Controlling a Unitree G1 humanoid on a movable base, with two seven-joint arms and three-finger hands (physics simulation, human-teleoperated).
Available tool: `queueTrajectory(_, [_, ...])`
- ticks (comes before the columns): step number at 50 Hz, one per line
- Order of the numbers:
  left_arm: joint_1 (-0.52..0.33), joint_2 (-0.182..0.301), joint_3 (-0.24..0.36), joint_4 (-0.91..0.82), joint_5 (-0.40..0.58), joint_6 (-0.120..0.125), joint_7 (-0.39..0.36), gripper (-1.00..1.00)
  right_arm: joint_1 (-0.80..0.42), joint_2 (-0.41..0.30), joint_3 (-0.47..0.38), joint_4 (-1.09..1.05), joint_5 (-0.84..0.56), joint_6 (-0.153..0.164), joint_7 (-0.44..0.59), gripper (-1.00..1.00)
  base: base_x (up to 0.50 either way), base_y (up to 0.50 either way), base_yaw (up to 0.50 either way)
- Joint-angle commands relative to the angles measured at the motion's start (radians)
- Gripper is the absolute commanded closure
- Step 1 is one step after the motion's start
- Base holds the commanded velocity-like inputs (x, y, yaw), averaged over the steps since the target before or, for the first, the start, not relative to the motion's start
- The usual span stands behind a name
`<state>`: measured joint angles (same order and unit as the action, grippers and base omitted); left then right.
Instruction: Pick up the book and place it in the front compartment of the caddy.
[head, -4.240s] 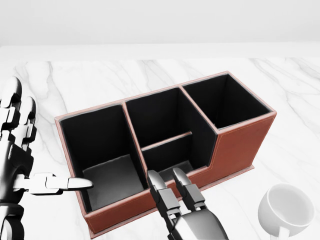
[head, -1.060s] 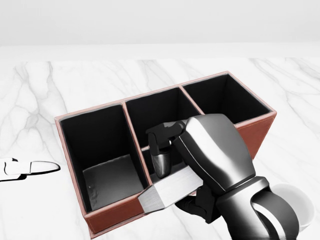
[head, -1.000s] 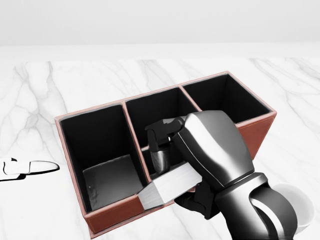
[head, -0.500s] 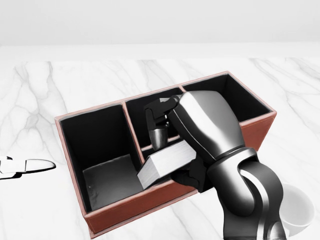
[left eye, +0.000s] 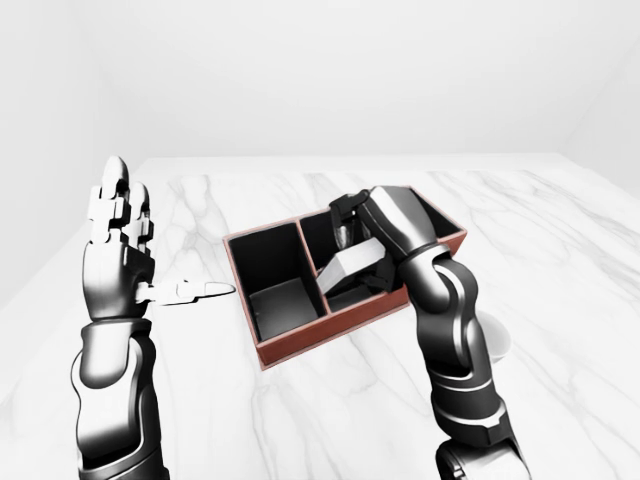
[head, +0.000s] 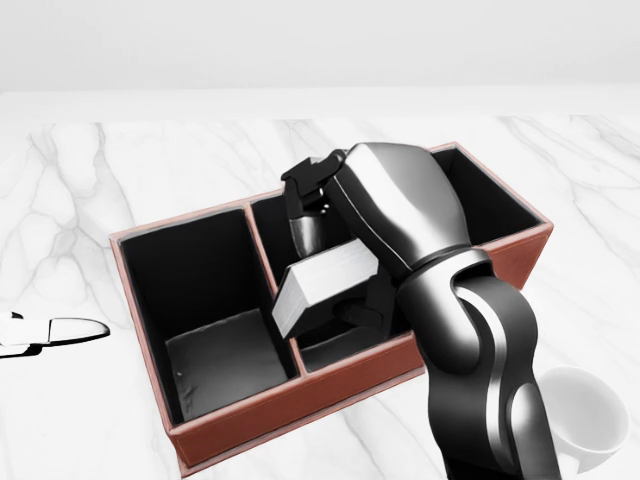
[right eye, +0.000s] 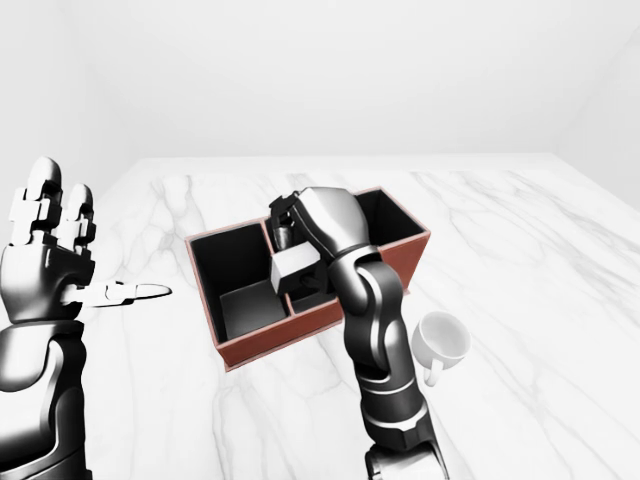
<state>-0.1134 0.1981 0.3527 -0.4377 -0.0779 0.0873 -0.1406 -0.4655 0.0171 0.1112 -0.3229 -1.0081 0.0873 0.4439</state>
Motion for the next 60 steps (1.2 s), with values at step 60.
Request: queueTrajectory(60, [-0.001,0.002,0.002,0.01,-0.002,0.0,0.002,-1.0,-0.256,-0.019,-0.029,0.444,-0.01,0.0,-0.266,1.0,0.0,0.0,0.0])
